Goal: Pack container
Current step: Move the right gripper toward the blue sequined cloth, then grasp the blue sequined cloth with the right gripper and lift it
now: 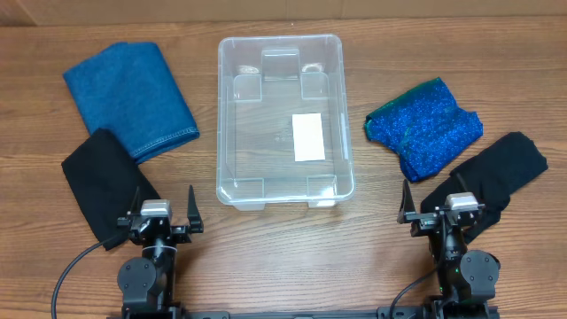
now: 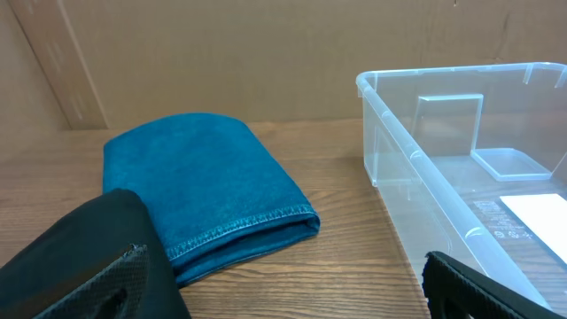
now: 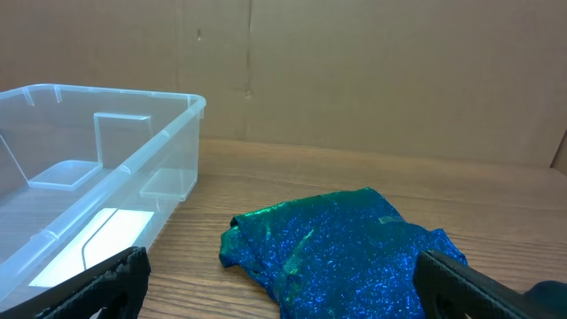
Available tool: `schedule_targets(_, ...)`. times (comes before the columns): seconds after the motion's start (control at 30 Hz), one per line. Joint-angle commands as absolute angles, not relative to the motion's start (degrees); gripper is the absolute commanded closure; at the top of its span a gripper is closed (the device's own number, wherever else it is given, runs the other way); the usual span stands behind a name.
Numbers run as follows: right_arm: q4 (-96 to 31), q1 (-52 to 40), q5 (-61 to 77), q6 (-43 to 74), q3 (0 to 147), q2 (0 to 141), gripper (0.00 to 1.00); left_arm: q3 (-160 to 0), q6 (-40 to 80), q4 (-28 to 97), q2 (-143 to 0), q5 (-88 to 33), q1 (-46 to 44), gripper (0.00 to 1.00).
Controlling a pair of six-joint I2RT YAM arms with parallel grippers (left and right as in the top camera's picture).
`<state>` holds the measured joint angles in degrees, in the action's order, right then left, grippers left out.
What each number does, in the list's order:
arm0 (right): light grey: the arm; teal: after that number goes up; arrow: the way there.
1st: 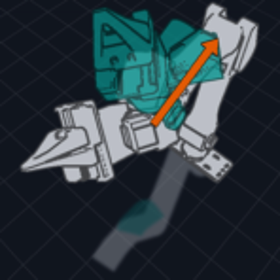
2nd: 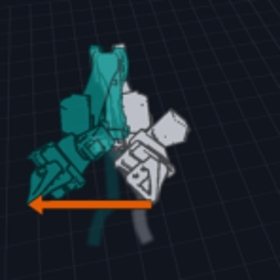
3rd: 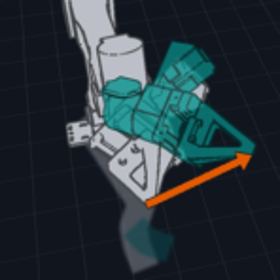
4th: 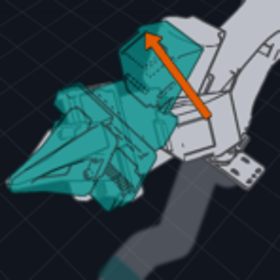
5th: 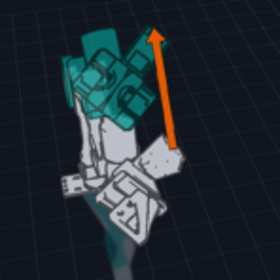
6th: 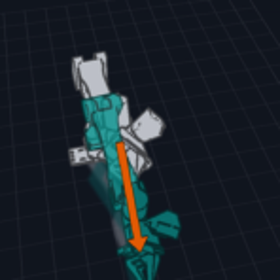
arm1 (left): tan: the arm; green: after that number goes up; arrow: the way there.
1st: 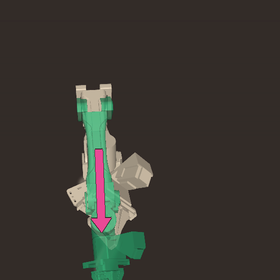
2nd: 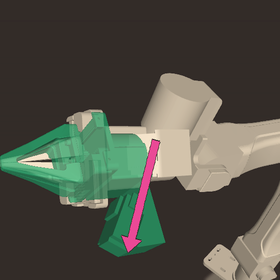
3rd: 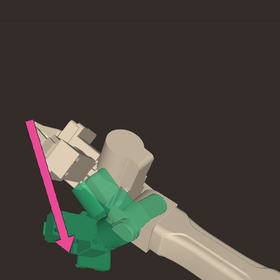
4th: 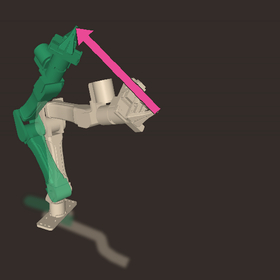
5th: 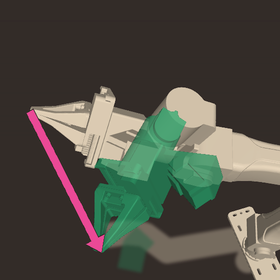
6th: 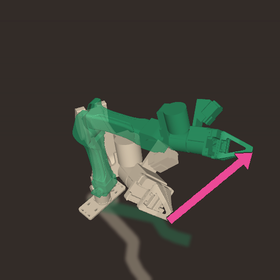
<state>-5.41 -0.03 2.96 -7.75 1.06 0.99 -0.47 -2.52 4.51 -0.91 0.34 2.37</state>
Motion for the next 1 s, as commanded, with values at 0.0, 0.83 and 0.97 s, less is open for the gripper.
schedule_targets(0.0, -4.9, 0.0, 3.0, -7.7, 0.7, 0.5, 0.0, -0.3, -2.8, 4.4, -0.3, 0.0, 2.9, 0.0)
schedule_targets(0.83, -11.2, 0.1, -5.1, 11.0, 27.7, 33.3, 0.0, -22.2, 5.9, 21.1, -19.0, 0.4, 2.9, 0.0)
schedule_targets(0.97, -18.8, 0.6, -3.2, 11.0, 41.7, 48.4, 0.0, -33.2, 2.9, 25.1, -32.2, 0.4, 2.9, 0.0)
